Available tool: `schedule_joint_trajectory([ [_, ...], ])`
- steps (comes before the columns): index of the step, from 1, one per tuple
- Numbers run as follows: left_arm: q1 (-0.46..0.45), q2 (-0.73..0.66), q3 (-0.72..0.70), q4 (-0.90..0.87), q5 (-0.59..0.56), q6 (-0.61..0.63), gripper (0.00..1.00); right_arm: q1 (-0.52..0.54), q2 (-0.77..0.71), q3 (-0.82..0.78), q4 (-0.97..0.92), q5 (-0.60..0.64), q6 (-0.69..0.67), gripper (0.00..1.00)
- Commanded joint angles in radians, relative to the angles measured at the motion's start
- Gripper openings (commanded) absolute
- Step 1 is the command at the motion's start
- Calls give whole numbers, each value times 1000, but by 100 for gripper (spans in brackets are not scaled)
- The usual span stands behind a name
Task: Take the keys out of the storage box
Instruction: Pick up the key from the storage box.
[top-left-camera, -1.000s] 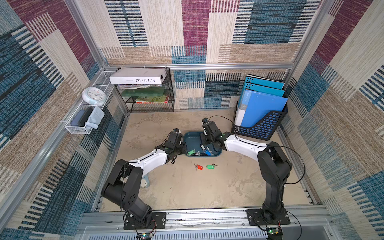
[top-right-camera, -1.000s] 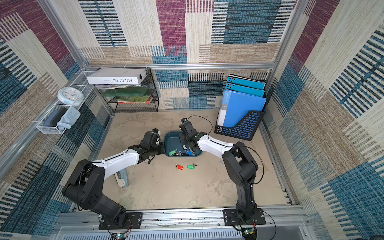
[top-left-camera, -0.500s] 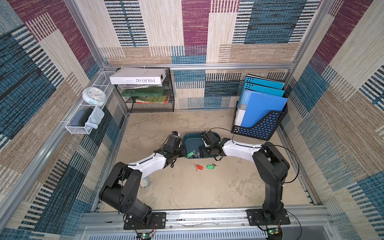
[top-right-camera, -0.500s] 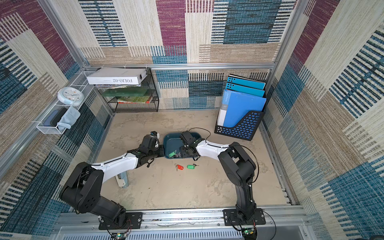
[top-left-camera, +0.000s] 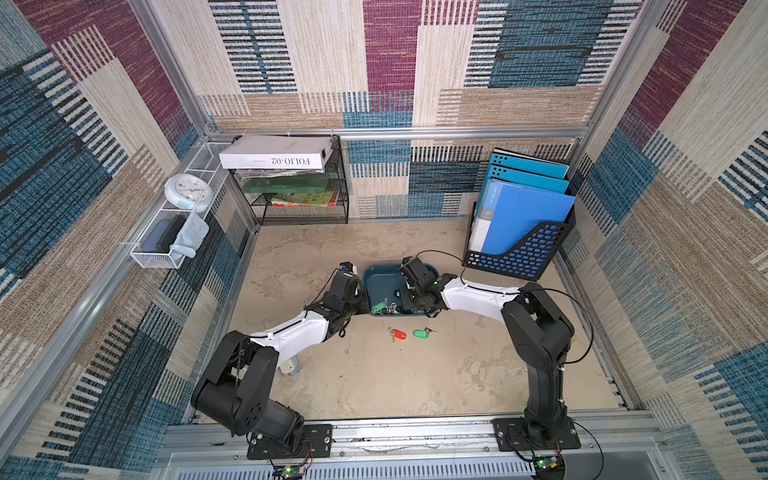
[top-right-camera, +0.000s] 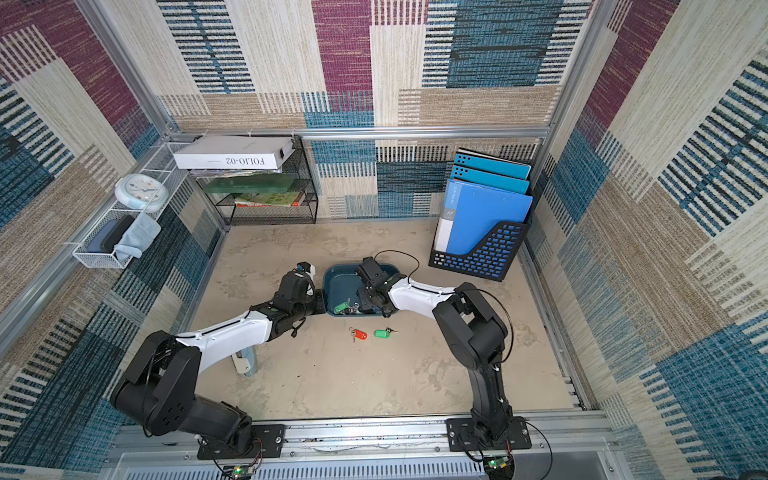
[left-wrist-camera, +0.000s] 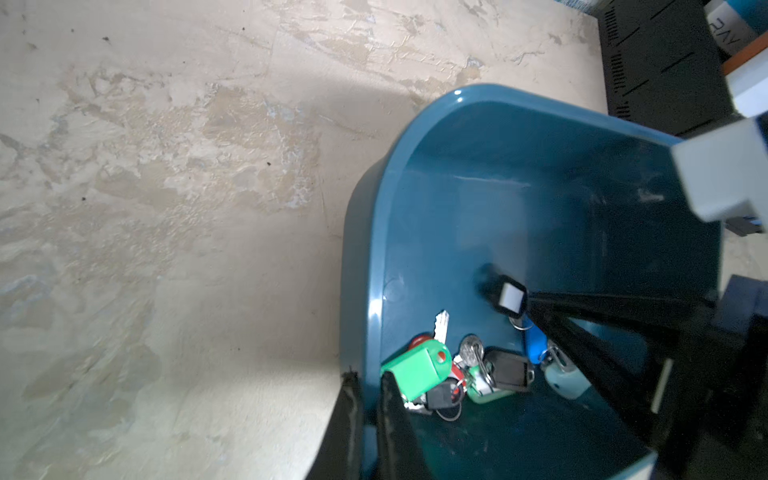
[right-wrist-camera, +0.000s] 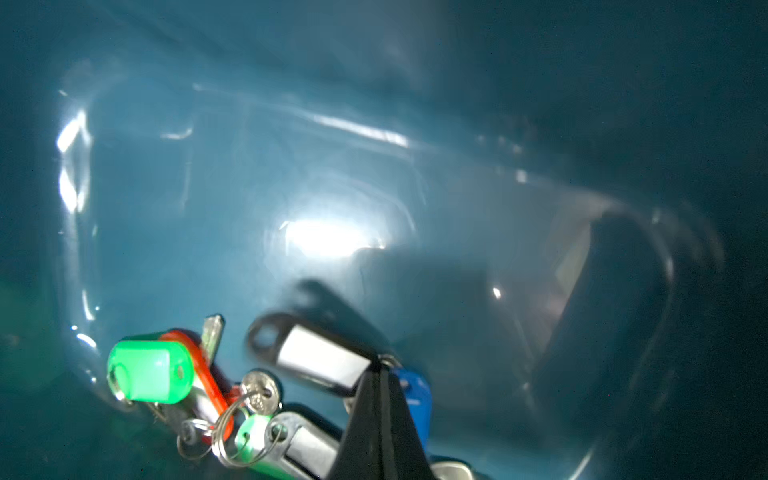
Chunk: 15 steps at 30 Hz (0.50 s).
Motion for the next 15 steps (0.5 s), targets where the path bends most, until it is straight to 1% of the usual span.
schedule_joint_trajectory([
  [1,1,1,17,13,-1,16,0,1,-42,6,-4,8,-32,0],
  [6,0,17,48,-34,-28,8,0,1,-94,4,-13,9,-71,0],
  [15,0,47,88,-85,-41,-13,0,1,-200,-59,30,-26,-99,0],
])
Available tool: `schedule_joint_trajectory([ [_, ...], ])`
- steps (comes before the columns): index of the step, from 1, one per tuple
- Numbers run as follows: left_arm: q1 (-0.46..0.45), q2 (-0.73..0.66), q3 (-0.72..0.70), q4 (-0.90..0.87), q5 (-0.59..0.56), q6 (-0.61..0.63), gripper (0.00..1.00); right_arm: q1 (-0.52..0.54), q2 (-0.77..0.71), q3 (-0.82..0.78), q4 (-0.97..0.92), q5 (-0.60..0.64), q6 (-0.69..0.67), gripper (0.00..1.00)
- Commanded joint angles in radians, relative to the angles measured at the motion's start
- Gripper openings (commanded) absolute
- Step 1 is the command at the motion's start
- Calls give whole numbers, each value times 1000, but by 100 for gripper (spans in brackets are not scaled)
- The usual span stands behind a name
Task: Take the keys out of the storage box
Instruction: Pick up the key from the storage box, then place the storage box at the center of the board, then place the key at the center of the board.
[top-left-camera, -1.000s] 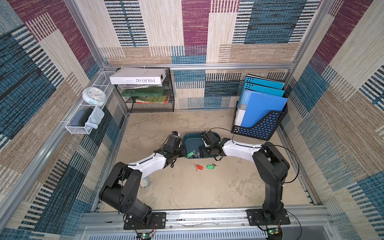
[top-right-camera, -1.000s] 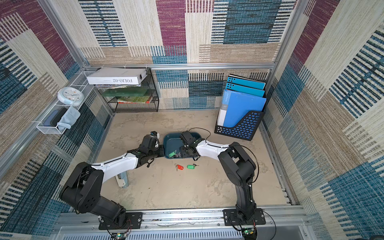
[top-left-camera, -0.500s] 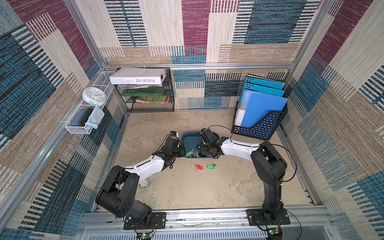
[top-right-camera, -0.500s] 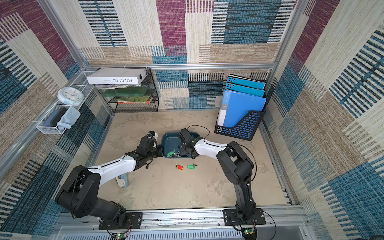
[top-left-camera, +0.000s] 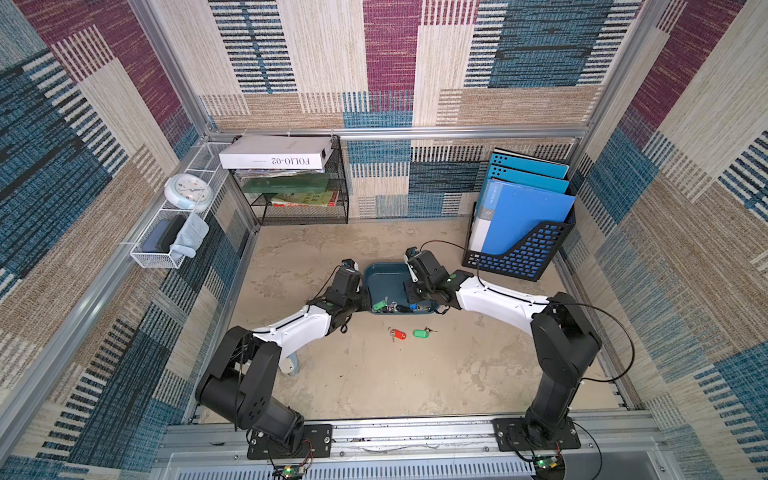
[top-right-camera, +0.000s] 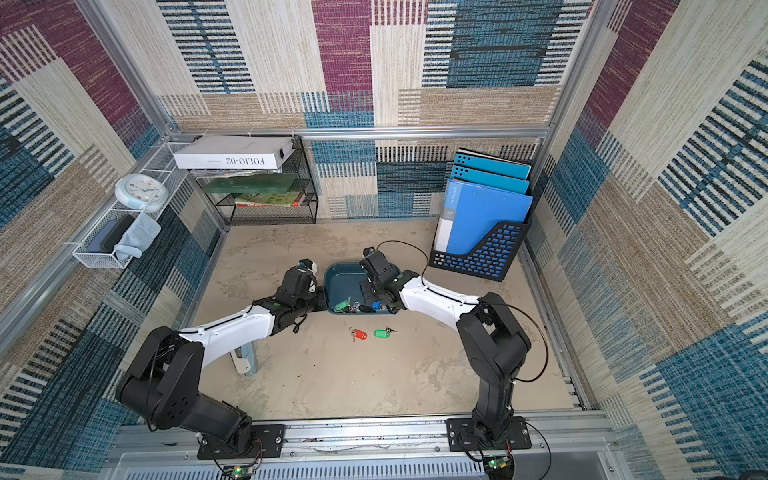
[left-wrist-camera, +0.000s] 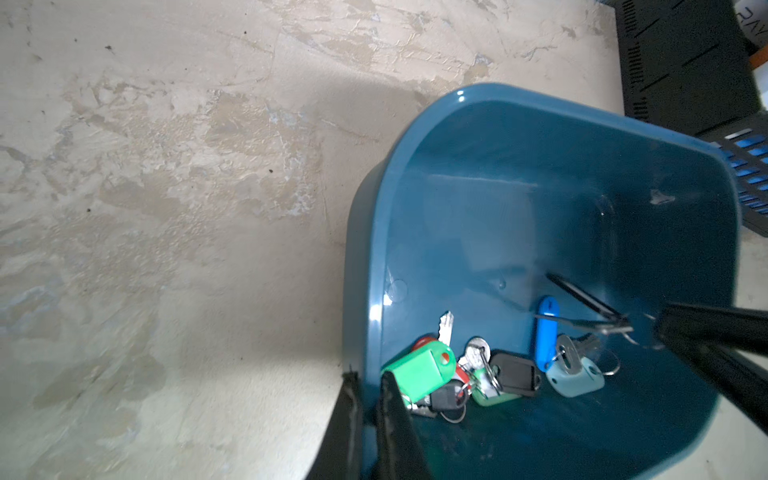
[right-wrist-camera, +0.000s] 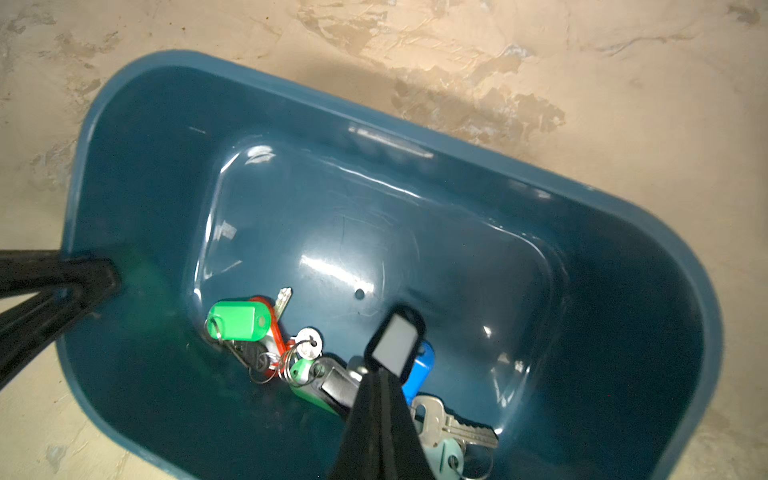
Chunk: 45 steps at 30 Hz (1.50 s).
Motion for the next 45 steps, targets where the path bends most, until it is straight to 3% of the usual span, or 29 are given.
schedule_joint_trajectory([
  [1,1,17,33,-34,-19,-18,0,2,-51,-20,41,-20,-21,0],
  [8,0,55,78,-85,-24,-43,0,1,-234,-117,101,-116,-54,0],
  [12,1,77,106,-124,-28,-62,0,16,-375,-213,151,-365,-123,0],
  [16,0,97,126,-141,-12,-80,0,97,-471,-341,265,-495,-107,0],
  [19,1,112,140,-155,0,-93,0,166,-461,-404,369,-540,-85,0],
  [24,4,148,205,-264,-6,-110,0,241,-362,-412,452,-521,-77,0],
  [29,14,154,225,-301,1,-112,9,259,-280,-432,521,-509,-72,0],
  [32,25,151,234,-331,3,-111,15,260,-240,-443,581,-459,-56,0],
  [41,46,162,234,-337,51,-94,16,259,-94,-423,695,-302,-1,0],
  [43,48,166,235,-338,59,-91,20,259,-60,-406,688,-265,-3,0],
  [45,49,165,235,-340,61,-90,31,259,-32,-382,677,-265,-13,0],
])
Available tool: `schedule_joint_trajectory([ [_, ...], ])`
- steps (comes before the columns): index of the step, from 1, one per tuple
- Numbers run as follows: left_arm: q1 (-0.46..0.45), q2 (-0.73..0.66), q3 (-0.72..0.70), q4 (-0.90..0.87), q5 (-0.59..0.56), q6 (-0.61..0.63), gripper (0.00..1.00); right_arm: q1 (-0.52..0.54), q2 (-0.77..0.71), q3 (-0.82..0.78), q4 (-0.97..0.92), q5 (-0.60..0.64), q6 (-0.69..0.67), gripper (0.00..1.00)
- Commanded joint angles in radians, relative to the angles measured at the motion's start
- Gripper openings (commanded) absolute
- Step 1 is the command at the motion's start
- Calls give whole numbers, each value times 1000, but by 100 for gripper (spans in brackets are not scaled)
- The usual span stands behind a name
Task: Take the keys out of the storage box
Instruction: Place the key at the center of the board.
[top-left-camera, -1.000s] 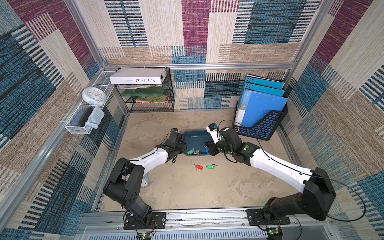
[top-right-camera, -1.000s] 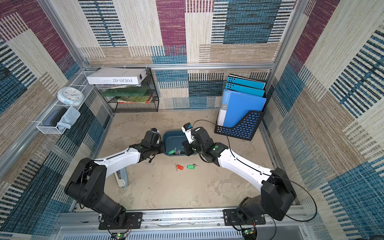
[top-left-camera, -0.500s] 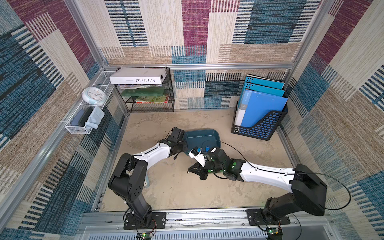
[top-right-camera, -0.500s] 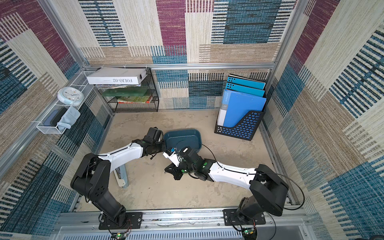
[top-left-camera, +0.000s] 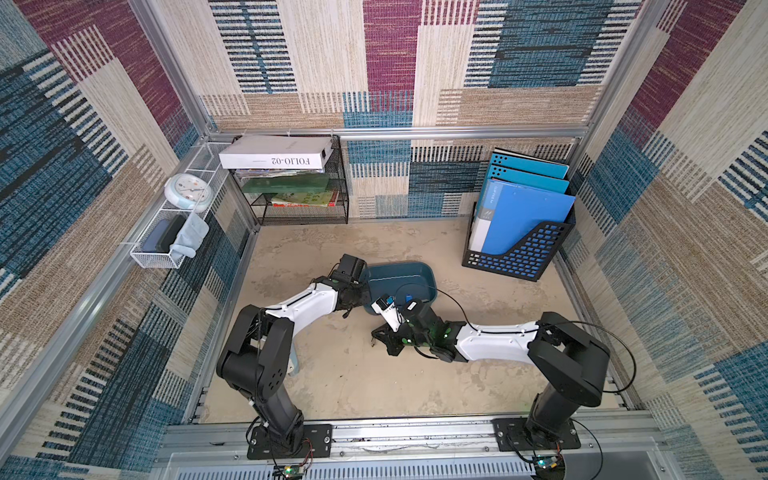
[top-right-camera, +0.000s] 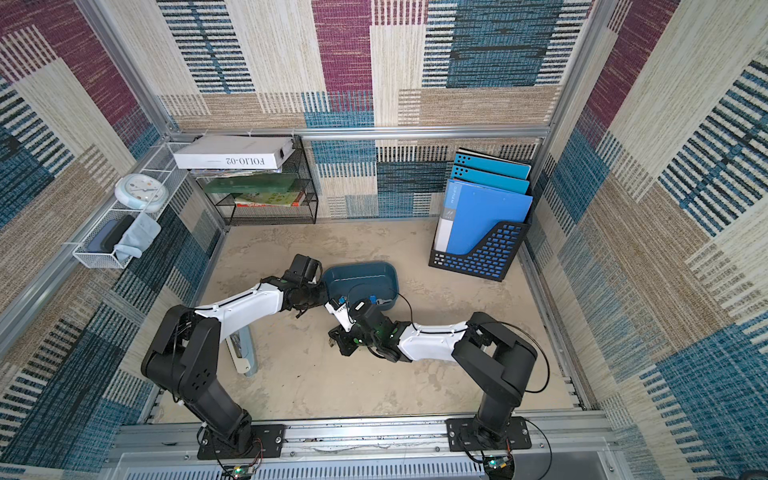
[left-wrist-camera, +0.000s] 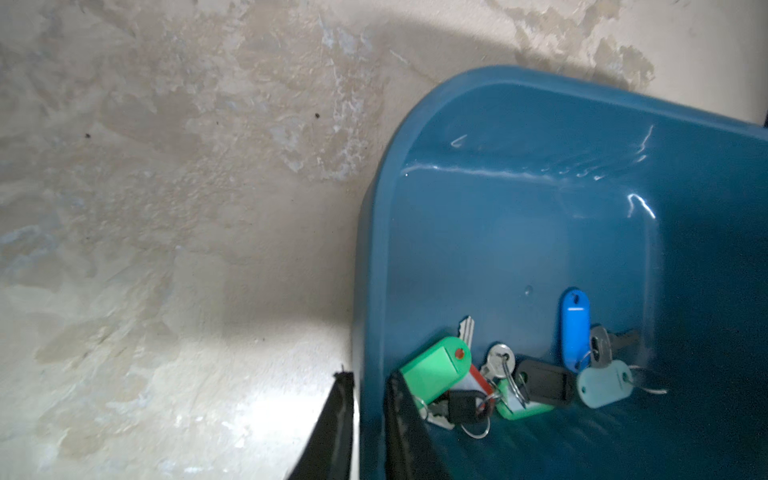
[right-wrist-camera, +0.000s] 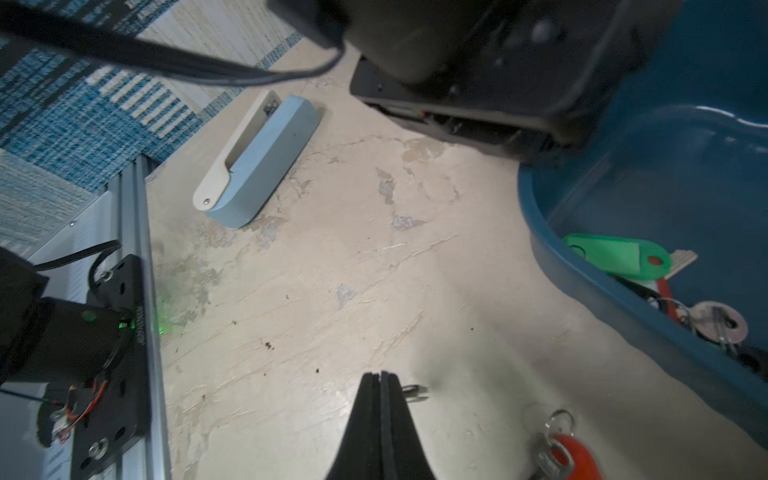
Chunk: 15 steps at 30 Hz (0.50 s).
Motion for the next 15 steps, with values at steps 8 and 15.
schedule_joint_trajectory([
  [8,8,-26,0,-18,4,24,71,2,81,37,21,73,-7,0],
  [15,20,-39,1,-27,3,30,75,2,133,44,13,79,-2,0],
])
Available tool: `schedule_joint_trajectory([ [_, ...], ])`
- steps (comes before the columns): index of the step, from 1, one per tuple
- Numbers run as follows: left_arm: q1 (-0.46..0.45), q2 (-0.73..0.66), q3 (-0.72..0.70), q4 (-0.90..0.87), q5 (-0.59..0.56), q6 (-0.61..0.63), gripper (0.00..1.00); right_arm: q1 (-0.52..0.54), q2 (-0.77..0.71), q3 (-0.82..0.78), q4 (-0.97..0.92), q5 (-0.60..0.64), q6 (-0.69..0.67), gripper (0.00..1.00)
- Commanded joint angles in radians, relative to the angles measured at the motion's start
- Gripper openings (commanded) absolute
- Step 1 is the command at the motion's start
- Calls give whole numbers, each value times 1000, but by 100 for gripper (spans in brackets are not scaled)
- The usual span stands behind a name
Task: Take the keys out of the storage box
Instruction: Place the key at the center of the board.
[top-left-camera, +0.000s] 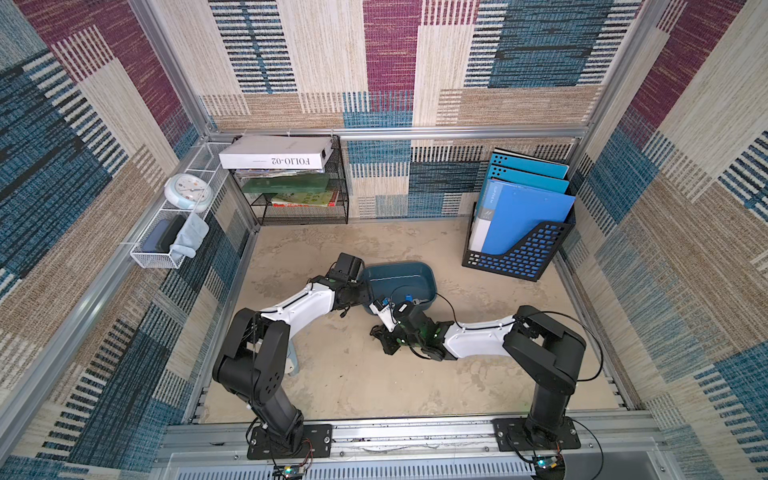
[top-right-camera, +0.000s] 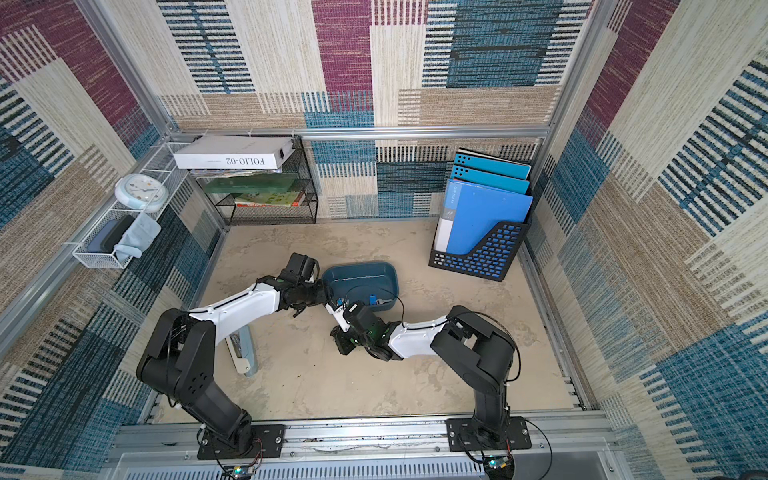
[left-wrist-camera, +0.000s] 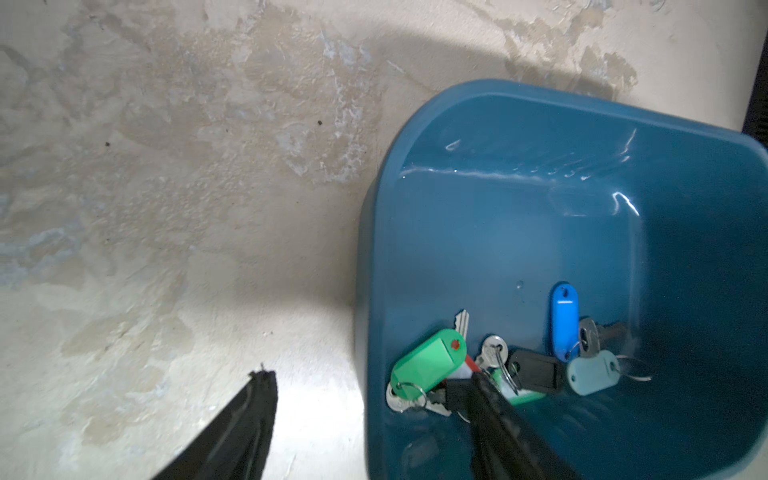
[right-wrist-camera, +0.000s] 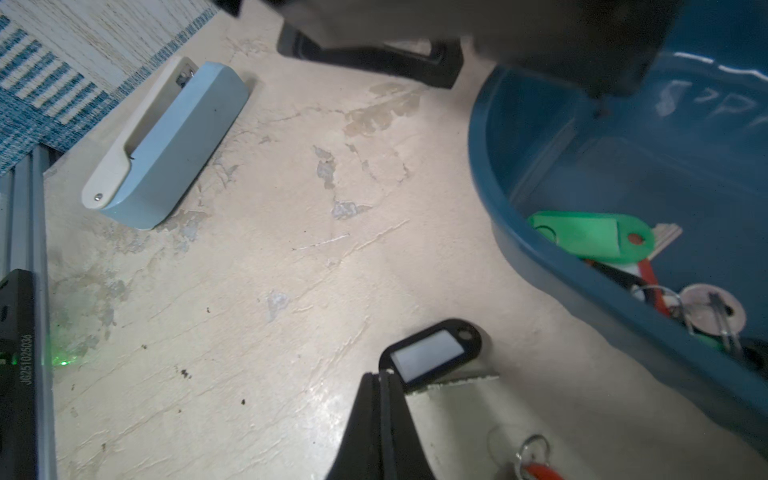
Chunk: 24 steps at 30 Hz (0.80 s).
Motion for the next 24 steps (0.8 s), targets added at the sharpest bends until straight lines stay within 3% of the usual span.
schedule_joint_trajectory([
  [1,7,-10,2,-15,2,12,75,2,21,11,4,-2,4,0],
  [10,18,-27,1,-22,0,19,77,28,24,17,-11,-59,-19,3],
  [13,20,-27,0,-22,-1,19,77,38,23,33,-44,-66,-36,12],
  [19,21,-22,7,-29,2,22,77,40,-93,61,-197,76,-60,59],
  [22,21,-27,11,-34,6,23,76,39,-212,55,-266,150,-74,66],
  [24,21,-43,2,-24,21,28,76,24,-293,40,-309,282,-30,71],
])
